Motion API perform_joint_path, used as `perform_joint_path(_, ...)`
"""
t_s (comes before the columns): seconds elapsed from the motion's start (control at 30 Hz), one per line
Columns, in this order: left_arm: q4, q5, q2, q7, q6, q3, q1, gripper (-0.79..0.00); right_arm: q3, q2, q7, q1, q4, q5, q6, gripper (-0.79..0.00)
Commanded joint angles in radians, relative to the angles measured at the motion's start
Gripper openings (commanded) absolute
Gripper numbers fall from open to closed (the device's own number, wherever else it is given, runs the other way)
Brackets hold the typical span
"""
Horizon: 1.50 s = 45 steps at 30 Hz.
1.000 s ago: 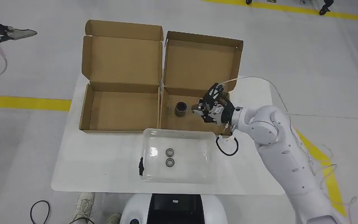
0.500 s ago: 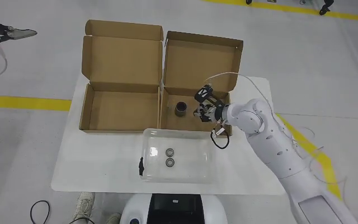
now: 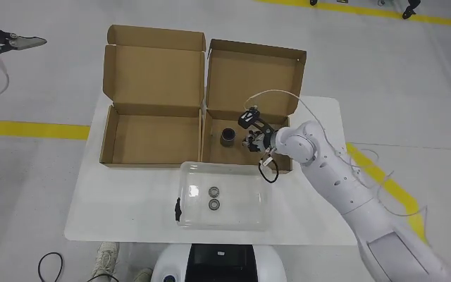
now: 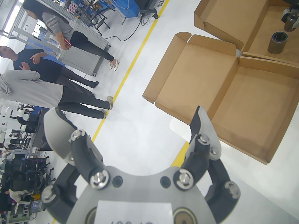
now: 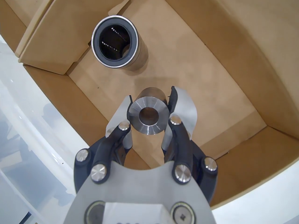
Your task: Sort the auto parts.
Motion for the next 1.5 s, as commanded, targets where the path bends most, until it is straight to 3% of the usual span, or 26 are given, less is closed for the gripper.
perform_joint_path(0.0,0.000,0.000,0.000,0.000,0.000,0.000,0.000,0.000,-0.013,-0.005,0.001,0.007,0.012,-0.015,0.005,-0.785)
perform_joint_path(0.13,0.000,0.000,0.000,0.000,0.000,0.000,0.000,0.000,-0.034,-0.015,-0.011,0.015,0.039,-0.030,0.006,-0.748)
perform_joint_path(0.27,0.000,0.000,0.000,0.000,0.000,0.000,0.000,0.000,-0.043,-0.022,-0.024,0.019,0.054,-0.030,0.002,-0.508)
perform_joint_path(0.37,0.000,0.000,0.000,0.000,0.000,0.000,0.000,0.000,-0.046,-0.026,-0.035,0.022,0.056,-0.034,0.002,-0.215)
perform_joint_path(0.4,0.000,0.000,0.000,0.000,0.000,0.000,0.000,0.000,-0.048,-0.027,-0.038,0.024,0.055,-0.042,0.003,-0.175)
perform_joint_path(0.63,0.000,0.000,0.000,0.000,0.000,0.000,0.000,0.000,-0.024,-0.020,-0.042,0.010,0.002,-0.067,0.005,-0.099)
perform_joint_path(0.83,0.000,0.000,0.000,0.000,0.000,0.000,0.000,0.000,0.058,0.010,-0.064,-0.050,-0.136,-0.071,-0.021,-0.062)
perform_joint_path(1.0,0.000,0.000,0.000,0.000,0.000,0.000,0.000,0.000,0.148,0.044,-0.101,-0.141,-0.312,-0.069,-0.111,-0.043)
perform_joint_path(1.03,0.000,0.000,0.000,0.000,0.000,0.000,0.000,0.000,0.163,0.050,-0.099,-0.164,-0.344,-0.056,-0.128,0.000)
perform_joint_path(1.23,0.000,0.000,0.000,0.000,0.000,0.000,0.000,0.000,0.231,0.079,-0.111,-0.286,-0.530,0.000,-0.231,0.000)
perform_joint_path(1.47,0.000,0.000,0.000,0.000,0.000,0.000,0.000,0.000,0.244,0.092,-0.193,-0.368,-0.618,-0.045,-0.299,0.000)
